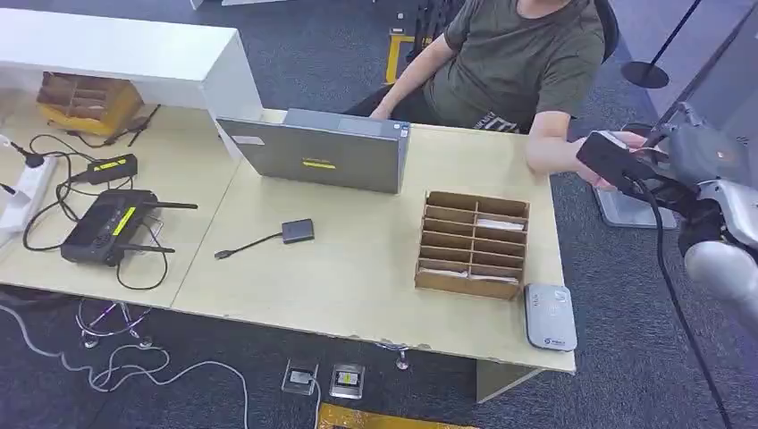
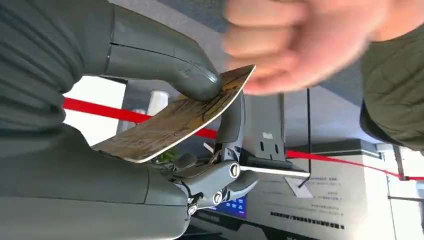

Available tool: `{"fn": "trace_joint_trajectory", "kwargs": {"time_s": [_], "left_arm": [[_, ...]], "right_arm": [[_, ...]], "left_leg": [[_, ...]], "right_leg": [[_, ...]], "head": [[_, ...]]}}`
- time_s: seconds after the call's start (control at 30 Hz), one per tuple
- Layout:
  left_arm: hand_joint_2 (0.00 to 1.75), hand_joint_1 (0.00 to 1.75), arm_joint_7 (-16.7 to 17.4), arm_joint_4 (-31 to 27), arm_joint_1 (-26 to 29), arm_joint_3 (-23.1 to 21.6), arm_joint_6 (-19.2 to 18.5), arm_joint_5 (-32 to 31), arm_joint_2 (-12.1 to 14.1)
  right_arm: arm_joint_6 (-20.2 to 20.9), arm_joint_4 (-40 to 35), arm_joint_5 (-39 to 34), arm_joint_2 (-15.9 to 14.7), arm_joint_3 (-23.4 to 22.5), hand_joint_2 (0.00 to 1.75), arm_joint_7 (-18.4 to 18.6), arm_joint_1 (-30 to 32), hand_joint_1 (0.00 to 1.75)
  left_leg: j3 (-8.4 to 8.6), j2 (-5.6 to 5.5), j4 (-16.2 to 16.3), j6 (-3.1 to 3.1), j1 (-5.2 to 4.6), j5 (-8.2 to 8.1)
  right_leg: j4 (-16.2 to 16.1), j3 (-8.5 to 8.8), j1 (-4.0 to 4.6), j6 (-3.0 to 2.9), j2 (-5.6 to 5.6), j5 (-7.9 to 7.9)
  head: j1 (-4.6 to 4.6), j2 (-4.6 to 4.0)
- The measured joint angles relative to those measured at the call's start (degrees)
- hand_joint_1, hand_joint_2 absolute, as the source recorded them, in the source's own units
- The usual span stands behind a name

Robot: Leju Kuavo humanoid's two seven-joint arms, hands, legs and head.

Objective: Pass the card to the sensor for recognition and then transmit it.

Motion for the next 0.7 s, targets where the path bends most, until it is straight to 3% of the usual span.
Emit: {"fn": "trace_joint_trajectory", "kwargs": {"time_s": [0.53, 0.7], "left_arm": [[0.00, 0.00, 0.1, 0.0, 0.0, 0.0, 0.3, 1.0, 0.3], [0.00, 0.00, 0.1, 0.0, 0.0, 0.0, 0.3, 1.0, 0.5]], "right_arm": [[-0.3, -7.3, 1.6, -2.2, 1.1, 1.75, 0.8, 4.0, 1.75], [1.8, -11.0, 2.1, -3.0, 1.7, 1.75, 0.8, 7.3, 1.75]], "left_leg": [[0.03, 0.02, 0.0, 0.00, 0.01, 0.00], [0.05, 0.03, 0.0, 0.00, 0.01, 0.00]], "right_leg": [[0.0, 0.03, 0.01, 0.00, 0.00, 0.00], [0.0, 0.05, 0.01, 0.00, 0.00, 0.00]], "head": [[-0.02, 0.00], [0.02, 0.00]]}}
